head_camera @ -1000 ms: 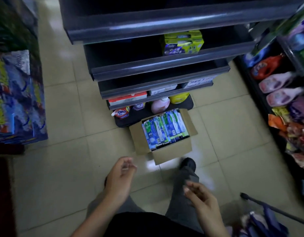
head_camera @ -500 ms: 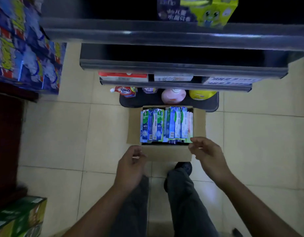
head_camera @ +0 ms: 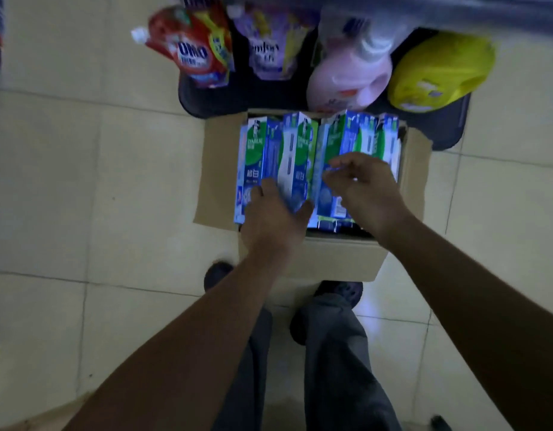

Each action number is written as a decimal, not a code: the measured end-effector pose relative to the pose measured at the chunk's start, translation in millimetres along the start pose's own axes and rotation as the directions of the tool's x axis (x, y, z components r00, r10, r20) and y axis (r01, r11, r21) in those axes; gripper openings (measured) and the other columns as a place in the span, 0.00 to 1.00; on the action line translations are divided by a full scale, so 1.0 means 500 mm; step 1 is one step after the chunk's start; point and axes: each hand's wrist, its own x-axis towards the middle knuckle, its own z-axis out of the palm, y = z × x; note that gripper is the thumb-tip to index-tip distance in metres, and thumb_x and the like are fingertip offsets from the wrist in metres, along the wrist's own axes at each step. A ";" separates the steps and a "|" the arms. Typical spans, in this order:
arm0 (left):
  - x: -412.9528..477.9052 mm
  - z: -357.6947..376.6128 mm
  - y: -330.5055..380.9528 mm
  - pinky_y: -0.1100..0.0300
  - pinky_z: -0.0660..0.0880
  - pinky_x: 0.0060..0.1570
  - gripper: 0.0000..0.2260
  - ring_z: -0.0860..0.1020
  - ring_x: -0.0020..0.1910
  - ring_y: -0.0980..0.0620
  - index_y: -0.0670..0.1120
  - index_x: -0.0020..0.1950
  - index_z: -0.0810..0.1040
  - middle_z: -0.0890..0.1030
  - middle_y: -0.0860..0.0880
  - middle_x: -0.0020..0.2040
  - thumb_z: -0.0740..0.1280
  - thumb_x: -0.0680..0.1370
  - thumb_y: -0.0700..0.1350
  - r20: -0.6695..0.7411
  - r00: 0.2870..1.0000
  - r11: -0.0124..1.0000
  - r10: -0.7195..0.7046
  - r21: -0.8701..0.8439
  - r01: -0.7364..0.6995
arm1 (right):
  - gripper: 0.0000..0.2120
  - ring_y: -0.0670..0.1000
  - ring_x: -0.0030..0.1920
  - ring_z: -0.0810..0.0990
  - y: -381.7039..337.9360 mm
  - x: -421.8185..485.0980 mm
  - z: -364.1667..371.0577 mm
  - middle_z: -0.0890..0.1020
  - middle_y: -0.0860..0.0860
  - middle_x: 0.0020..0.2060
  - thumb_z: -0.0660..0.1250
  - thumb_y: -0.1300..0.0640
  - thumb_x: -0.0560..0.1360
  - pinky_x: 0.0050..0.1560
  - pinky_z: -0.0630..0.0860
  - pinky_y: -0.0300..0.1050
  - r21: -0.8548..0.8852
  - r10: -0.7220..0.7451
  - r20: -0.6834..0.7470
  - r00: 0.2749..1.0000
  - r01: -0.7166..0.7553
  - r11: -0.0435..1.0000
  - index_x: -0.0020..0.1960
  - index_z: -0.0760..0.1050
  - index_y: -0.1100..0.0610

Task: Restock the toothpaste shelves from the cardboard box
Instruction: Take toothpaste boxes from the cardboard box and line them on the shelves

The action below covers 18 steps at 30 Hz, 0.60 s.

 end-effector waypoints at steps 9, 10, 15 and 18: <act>-0.055 -0.040 -0.056 0.54 0.73 0.38 0.12 0.76 0.37 0.51 0.42 0.47 0.79 0.80 0.43 0.39 0.78 0.73 0.46 0.041 0.998 0.768 -0.044 -0.638 0.060 | 0.10 0.53 0.39 0.80 0.014 0.016 0.005 0.82 0.53 0.44 0.74 0.58 0.74 0.41 0.76 0.46 0.053 -0.034 -0.028 0.999 0.036 0.998 0.54 0.77 0.52; -0.073 -0.063 -0.056 0.55 0.73 0.37 0.11 0.76 0.37 0.51 0.42 0.48 0.81 0.81 0.42 0.39 0.78 0.72 0.45 0.107 0.994 0.706 -0.038 -0.700 0.102 | 0.14 0.53 0.40 0.81 0.009 0.009 -0.004 0.82 0.53 0.47 0.75 0.57 0.74 0.42 0.76 0.47 0.109 -0.008 -0.007 1.000 0.009 0.994 0.57 0.76 0.51; -0.123 -0.151 -0.060 0.59 0.78 0.44 0.13 0.80 0.45 0.49 0.34 0.55 0.82 0.84 0.43 0.46 0.73 0.72 0.38 0.318 0.932 0.524 0.175 -0.831 0.185 | 0.27 0.57 0.42 0.83 -0.004 -0.029 -0.039 0.83 0.58 0.53 0.76 0.58 0.73 0.46 0.83 0.59 0.440 0.123 0.341 0.932 -0.274 0.855 0.68 0.69 0.54; -0.102 -0.162 -0.065 0.65 0.75 0.43 0.10 0.80 0.42 0.54 0.39 0.51 0.84 0.84 0.49 0.43 0.74 0.72 0.42 0.340 0.926 0.595 0.167 -0.783 0.180 | 0.23 0.57 0.35 0.82 -0.004 -0.043 -0.056 0.83 0.59 0.45 0.76 0.61 0.68 0.40 0.82 0.50 0.541 0.091 0.324 0.942 -0.263 0.799 0.59 0.71 0.63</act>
